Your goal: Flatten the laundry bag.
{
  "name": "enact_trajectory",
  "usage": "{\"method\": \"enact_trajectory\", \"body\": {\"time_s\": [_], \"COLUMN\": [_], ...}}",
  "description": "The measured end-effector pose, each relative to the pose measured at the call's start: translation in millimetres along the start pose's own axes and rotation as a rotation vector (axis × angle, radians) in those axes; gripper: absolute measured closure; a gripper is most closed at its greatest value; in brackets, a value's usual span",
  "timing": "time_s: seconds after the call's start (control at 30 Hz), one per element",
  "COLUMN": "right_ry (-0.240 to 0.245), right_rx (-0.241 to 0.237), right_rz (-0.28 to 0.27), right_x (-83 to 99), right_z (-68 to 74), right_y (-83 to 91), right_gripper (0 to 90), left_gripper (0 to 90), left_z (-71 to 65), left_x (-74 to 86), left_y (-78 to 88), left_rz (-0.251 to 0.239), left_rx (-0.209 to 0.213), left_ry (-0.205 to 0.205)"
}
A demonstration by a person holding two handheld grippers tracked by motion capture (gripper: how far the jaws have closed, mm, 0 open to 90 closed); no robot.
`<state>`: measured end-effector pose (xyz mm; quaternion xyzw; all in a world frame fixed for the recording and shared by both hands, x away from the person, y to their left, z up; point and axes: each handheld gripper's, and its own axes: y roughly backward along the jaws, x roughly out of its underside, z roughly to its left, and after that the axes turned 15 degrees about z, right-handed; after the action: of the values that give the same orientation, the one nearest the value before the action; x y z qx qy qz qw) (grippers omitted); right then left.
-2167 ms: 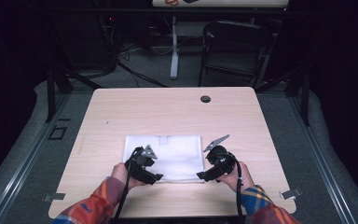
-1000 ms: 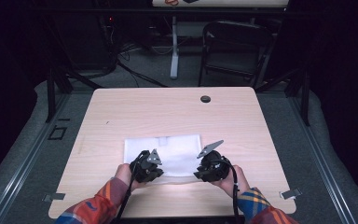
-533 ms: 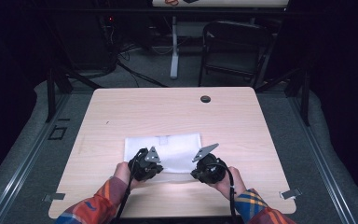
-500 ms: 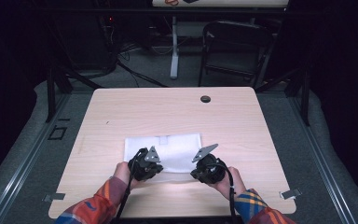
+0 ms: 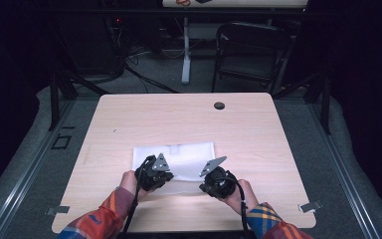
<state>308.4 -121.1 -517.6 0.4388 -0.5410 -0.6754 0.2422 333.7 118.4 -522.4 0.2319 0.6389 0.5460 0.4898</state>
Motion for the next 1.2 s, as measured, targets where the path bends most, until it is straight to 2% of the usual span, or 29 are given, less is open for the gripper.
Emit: {"method": "enact_trajectory", "body": {"time_s": [0.4,0.5,0.53,0.7,0.8,0.87,1.07,1.1,1.2], "right_ry": [0.032,0.030,0.045,0.053,0.063,0.061,0.069,0.078,0.077], "right_rx": [0.019,0.024,0.033,0.066,0.080,0.091,0.116,0.119,0.117], "right_rz": [0.015,0.013,0.028,0.018,0.032,0.013,0.040,0.065,0.061], "right_x": [-7.4,-9.4,-10.5,-13.6,-16.0,-17.9,-20.1,-19.5,-18.8], "right_z": [5.1,6.1,6.1,9.4,10.0,10.7,10.9,11.4,11.3], "right_y": [-7.6,-13.6,-15.6,-29.1,-34.1,-38.2,-48.6,-52.7,-53.3], "right_gripper": [90.0,90.0,90.0,90.0,90.0,90.0,90.0,90.0,90.0], "left_gripper": [87.8,87.7,87.8,87.8,87.8,87.8,87.9,88.0,88.0], "left_z": [2.5,3.0,3.2,4.3,5.0,5.2,5.5,5.0,5.3], "left_x": [-1.0,-1.0,-1.1,-1.4,-1.5,-1.5,-1.3,-1.2,-1.1], "left_y": [5.7,6.4,6.6,7.3,7.5,7.5,8.2,7.7,8.0], "left_rz": [-0.023,-0.032,-0.033,-0.037,-0.035,-0.034,-0.037,-0.046,-0.044], "left_rx": [-0.016,-0.018,-0.019,-0.021,-0.021,-0.019,-0.023,-0.025,-0.027], "left_ry": [0.013,0.021,0.021,0.030,0.033,0.034,0.046,0.057,0.063]}}
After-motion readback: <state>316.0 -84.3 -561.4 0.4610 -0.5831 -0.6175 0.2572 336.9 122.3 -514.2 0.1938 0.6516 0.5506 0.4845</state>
